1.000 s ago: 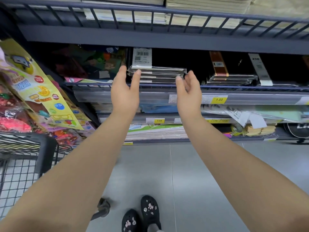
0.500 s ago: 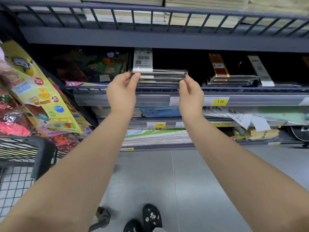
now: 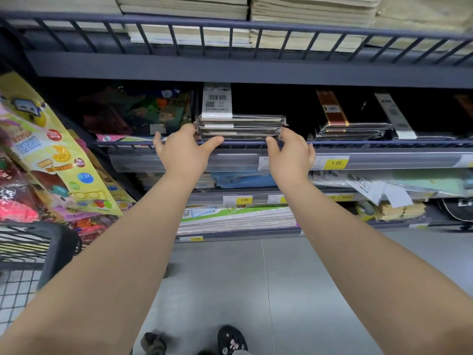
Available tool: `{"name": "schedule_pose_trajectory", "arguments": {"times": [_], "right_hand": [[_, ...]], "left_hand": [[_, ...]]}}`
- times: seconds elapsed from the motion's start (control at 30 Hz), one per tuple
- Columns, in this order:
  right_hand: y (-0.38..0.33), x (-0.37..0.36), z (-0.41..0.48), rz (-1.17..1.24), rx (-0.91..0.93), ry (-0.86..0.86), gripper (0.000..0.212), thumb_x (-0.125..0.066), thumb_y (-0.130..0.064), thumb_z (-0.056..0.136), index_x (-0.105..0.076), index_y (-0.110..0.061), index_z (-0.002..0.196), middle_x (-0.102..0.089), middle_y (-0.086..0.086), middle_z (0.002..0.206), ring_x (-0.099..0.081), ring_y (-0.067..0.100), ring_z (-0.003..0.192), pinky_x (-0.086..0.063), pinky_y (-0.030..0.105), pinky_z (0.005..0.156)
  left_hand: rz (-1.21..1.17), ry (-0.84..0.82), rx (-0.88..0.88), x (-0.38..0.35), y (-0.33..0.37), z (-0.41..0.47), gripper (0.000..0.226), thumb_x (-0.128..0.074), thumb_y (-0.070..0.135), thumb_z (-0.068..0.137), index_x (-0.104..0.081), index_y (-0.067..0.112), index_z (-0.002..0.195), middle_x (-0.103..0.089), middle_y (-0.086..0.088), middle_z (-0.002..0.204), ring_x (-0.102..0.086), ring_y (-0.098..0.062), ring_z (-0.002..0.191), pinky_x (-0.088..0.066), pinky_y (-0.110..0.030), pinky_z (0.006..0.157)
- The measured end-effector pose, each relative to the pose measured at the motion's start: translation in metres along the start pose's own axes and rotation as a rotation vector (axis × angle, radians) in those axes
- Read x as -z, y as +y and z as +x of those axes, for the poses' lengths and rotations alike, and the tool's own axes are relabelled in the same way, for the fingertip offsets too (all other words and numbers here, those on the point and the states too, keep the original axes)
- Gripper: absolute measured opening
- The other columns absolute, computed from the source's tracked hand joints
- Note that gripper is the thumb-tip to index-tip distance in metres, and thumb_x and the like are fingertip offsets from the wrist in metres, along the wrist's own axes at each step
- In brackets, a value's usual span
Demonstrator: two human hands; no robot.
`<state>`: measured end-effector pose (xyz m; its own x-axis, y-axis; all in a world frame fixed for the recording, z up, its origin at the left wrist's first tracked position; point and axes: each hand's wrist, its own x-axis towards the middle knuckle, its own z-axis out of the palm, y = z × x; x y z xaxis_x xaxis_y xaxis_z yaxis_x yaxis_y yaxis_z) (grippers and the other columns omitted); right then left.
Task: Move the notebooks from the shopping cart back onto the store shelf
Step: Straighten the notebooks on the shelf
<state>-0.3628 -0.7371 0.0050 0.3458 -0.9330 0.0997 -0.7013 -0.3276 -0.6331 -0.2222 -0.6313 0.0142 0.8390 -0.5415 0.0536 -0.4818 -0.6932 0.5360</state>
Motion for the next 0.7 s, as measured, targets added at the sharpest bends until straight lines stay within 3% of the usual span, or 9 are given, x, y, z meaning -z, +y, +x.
{"name": "schedule_pose_trajectory", "arguments": {"times": [0.07,0.17,0.27,0.33,0.4,0.53,0.63,0.7], "right_hand": [[0.0,-0.001,-0.002,-0.002,0.007,0.037,0.017,-0.05,-0.031,0.097,-0.058,-0.016,0.097,-0.048,-0.006,0.08,-0.055,0.023,0.103,-0.012,0.038,0.116],[0.001,-0.001,-0.004,0.002,0.029,0.049,0.024,-0.051,-0.032,0.096,-0.063,-0.011,0.101,-0.052,-0.006,0.082,-0.055,0.022,0.1,-0.018,0.039,0.116],[0.0,0.001,-0.007,0.152,-0.007,0.041,0.03,-0.055,-0.031,0.094,-0.061,-0.014,0.119,-0.063,-0.002,0.102,-0.057,0.019,0.107,-0.038,0.04,0.104],[-0.005,0.003,-0.013,0.372,-0.074,0.05,0.042,-0.057,-0.028,0.094,-0.051,-0.019,0.134,-0.058,-0.005,0.126,-0.052,0.012,0.118,-0.041,0.03,0.101],[-0.01,0.004,-0.02,0.581,-0.125,0.058,0.049,-0.058,-0.024,0.094,-0.043,-0.021,0.141,-0.053,-0.011,0.13,-0.05,0.003,0.117,-0.038,0.017,0.099],[-0.015,0.003,-0.024,0.832,-0.134,0.095,0.05,-0.056,-0.014,0.095,-0.04,-0.017,0.143,-0.051,-0.005,0.137,-0.051,-0.001,0.115,-0.04,0.002,0.091],[-0.014,0.0,-0.022,0.842,-0.131,0.103,0.046,-0.057,-0.013,0.094,-0.047,-0.016,0.139,-0.053,-0.006,0.135,-0.053,-0.005,0.107,-0.042,0.002,0.087],[-0.014,0.0,-0.019,0.855,-0.145,0.113,0.044,-0.058,-0.012,0.094,-0.05,-0.016,0.136,-0.056,-0.011,0.127,-0.054,-0.005,0.104,-0.043,0.002,0.087]], "left_hand": [[-0.036,-0.003,0.014,0.001,0.0,-0.002,0.062,-0.056,0.063,0.083,-0.06,0.009,0.113,-0.059,-0.002,0.082,-0.06,-0.028,0.1,-0.004,-0.04,0.117],[-0.067,-0.011,0.007,0.002,-0.001,-0.003,0.061,-0.057,0.063,0.082,-0.061,0.01,0.111,-0.058,0.001,0.08,-0.061,-0.027,0.099,-0.003,-0.04,0.118],[-0.098,-0.029,-0.025,0.003,0.0,-0.01,0.066,-0.059,0.06,0.083,-0.054,0.009,0.124,-0.066,-0.007,0.102,-0.054,-0.028,0.115,-0.002,-0.043,0.12],[-0.377,-0.033,-0.01,0.006,0.003,-0.019,0.07,-0.064,0.05,0.084,-0.042,0.011,0.139,-0.055,-0.005,0.132,-0.042,-0.025,0.131,-0.016,-0.041,0.12],[-0.701,-0.015,0.042,0.007,0.008,-0.026,0.068,-0.066,0.036,0.088,-0.036,0.014,0.146,-0.045,0.0,0.145,-0.043,-0.015,0.133,-0.032,-0.027,0.111],[-0.884,0.085,0.117,0.005,0.015,-0.026,0.047,-0.064,0.021,0.091,-0.052,0.011,0.136,-0.057,0.0,0.134,-0.056,-0.01,0.12,-0.041,-0.021,0.104],[-0.924,0.096,0.127,0.002,0.013,-0.023,0.043,-0.067,0.018,0.09,-0.057,0.01,0.131,-0.062,0.0,0.127,-0.06,-0.006,0.111,-0.045,-0.019,0.101],[-0.931,0.101,0.119,0.002,0.013,-0.022,0.042,-0.068,0.017,0.089,-0.058,0.009,0.129,-0.062,0.005,0.121,-0.059,0.0,0.102,-0.045,-0.009,0.093]]}}
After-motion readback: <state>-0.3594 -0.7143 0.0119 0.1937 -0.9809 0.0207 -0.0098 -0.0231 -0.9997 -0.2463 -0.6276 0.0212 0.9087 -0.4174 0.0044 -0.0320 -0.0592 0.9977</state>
